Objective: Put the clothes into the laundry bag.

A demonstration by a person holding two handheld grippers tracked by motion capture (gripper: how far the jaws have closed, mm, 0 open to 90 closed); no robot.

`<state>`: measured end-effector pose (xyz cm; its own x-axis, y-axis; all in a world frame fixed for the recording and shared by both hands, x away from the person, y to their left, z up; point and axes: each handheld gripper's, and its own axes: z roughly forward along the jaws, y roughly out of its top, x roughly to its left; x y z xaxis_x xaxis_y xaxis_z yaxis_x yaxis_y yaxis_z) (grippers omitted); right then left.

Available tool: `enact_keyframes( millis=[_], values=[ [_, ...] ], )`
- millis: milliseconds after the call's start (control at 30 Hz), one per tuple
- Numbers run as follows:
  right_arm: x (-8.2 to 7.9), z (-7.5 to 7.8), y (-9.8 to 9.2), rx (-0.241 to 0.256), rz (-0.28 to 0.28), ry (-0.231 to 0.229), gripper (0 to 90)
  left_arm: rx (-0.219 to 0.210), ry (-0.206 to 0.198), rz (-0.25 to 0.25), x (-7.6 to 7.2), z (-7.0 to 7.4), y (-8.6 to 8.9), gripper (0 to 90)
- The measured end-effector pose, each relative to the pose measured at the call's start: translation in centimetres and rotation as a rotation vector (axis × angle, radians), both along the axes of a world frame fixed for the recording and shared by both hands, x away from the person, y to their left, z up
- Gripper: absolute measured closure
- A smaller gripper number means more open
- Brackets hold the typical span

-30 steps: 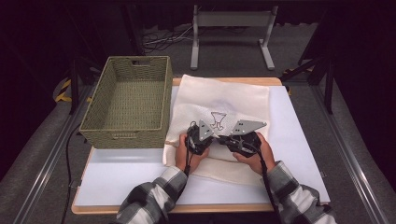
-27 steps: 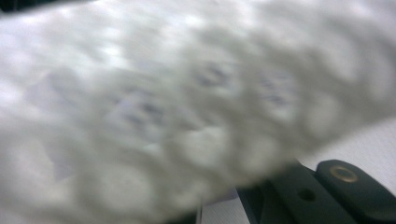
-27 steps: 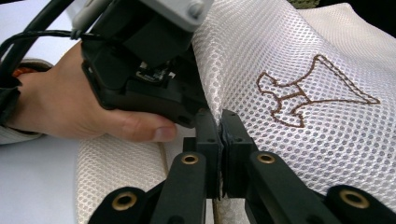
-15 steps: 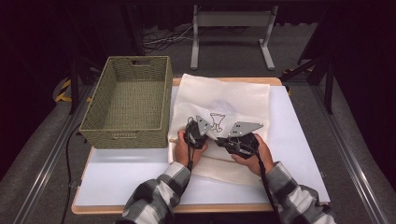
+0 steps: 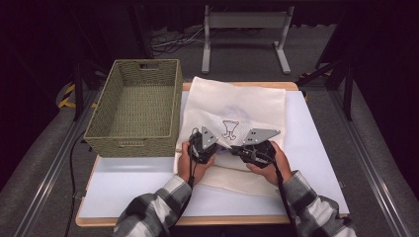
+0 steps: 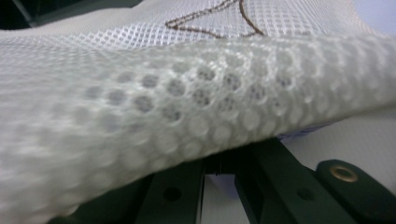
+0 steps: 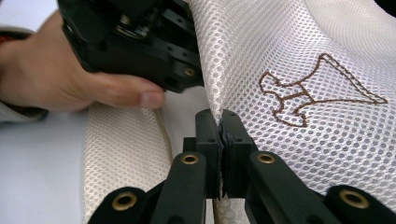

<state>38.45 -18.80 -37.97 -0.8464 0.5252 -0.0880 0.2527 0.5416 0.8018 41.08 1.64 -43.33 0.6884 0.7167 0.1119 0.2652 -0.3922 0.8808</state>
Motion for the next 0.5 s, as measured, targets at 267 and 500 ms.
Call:
enact_keyframes(
  millis=[267,500],
  values=[
    [0.0,-0.2,0.2,-0.023,0.028,0.023,88.3,0.037,-0.017,-0.044,-2.0,-0.2,1.9,90.0],
    [-0.1,-0.5,-0.1,-0.036,0.045,0.046,87.9,0.044,-0.035,-0.075,-3.9,0.6,3.7,90.0]
  ],
)
